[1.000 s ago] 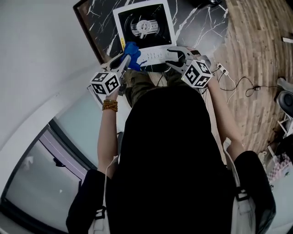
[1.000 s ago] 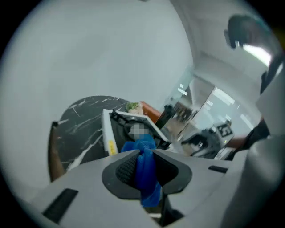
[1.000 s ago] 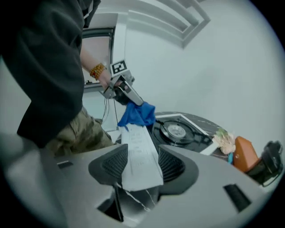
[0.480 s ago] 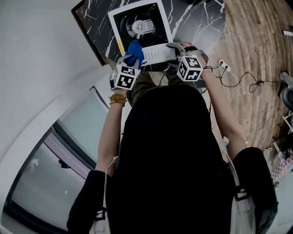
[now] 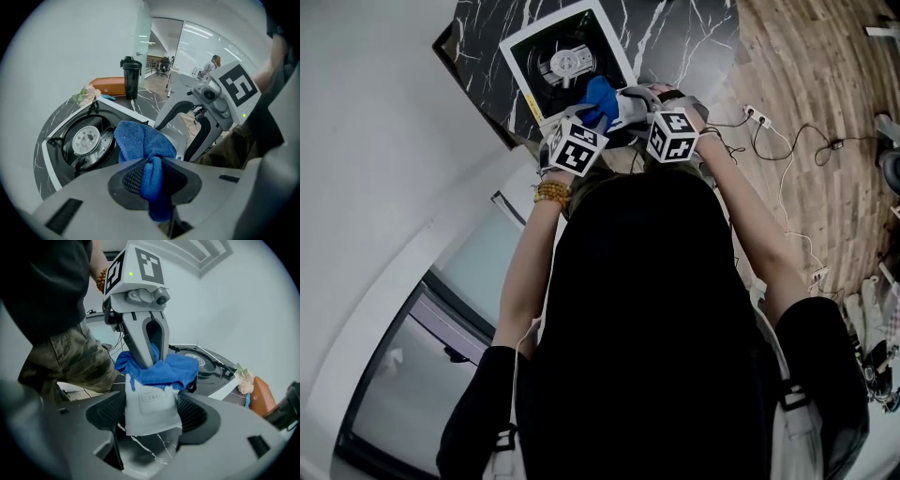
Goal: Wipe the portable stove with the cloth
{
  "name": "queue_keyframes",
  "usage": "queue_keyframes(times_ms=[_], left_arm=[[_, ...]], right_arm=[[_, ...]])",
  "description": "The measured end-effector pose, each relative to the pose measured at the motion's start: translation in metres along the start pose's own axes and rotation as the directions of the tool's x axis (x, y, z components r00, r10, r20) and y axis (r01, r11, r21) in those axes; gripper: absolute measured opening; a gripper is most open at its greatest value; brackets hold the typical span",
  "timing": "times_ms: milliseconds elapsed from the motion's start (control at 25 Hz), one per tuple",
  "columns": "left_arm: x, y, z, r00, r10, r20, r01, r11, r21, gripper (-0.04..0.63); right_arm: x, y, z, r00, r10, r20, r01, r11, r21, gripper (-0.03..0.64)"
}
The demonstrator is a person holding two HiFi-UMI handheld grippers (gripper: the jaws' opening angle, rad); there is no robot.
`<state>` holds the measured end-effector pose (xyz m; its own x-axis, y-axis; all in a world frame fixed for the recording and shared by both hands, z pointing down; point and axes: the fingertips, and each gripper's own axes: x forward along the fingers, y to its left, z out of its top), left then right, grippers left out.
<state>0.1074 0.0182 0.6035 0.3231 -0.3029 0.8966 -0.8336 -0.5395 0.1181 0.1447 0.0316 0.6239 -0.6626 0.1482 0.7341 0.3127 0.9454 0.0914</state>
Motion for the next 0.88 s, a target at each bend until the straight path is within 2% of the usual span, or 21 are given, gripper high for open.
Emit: queue_keyframes(times_ms=[160,240,400,520,640,720,760,840,880], left_arm=[[0.010,-0.013,0.017,0.999,-0.053,-0.003,0.053,0.998,0.040,0.061],[0.015,-0.016,0.023,0.997,-0.077,0.005,0.077,0.997,0.019,0.061],[0.021,-0.023,0.032,0.989,-0.131,0.076,0.140,0.981,-0.132,0.061],[0.022,-0.028,0.040,0.975,-0.165,0.147,0.199,0.943,-0.266,0.061],[0.021,-0.034,0.044,0.963,-0.203,0.177,0.251,0.917,-0.312,0.064],[0.016,-0.039,0.048,0.943,-0.253,0.218,0.316,0.888,-0.335,0.087],[0.011,-0.041,0.051,0.925,-0.282,0.256,0.360,0.865,-0.348,0.087],[-0.006,-0.045,0.055,0.868,-0.340,0.361,0.466,0.809,-0.359,0.098],[-0.018,-0.044,0.056,0.835,-0.357,0.418,0.512,0.783,-0.353,0.114]], right_arm=[[0.000,0.001,0.002,1.000,-0.002,0.008,0.001,0.999,0.033,0.314],[0.000,0.000,0.003,1.000,-0.002,0.004,0.002,0.999,0.042,0.314],[-0.006,-0.003,0.004,0.999,-0.032,0.000,0.032,0.996,0.084,0.313],[-0.013,-0.008,0.007,0.997,-0.082,0.013,0.080,0.990,0.120,0.311],[-0.015,-0.012,0.009,0.995,-0.094,0.023,0.091,0.988,0.125,0.305],[-0.019,-0.014,0.012,0.994,-0.103,0.048,0.097,0.989,0.110,0.228],[-0.023,-0.014,0.014,0.992,-0.104,0.067,0.096,0.990,0.107,0.207],[-0.034,-0.014,0.019,0.987,-0.102,0.122,0.086,0.987,0.132,0.162],[-0.042,-0.015,0.021,0.982,-0.106,0.153,0.081,0.984,0.161,0.116]])
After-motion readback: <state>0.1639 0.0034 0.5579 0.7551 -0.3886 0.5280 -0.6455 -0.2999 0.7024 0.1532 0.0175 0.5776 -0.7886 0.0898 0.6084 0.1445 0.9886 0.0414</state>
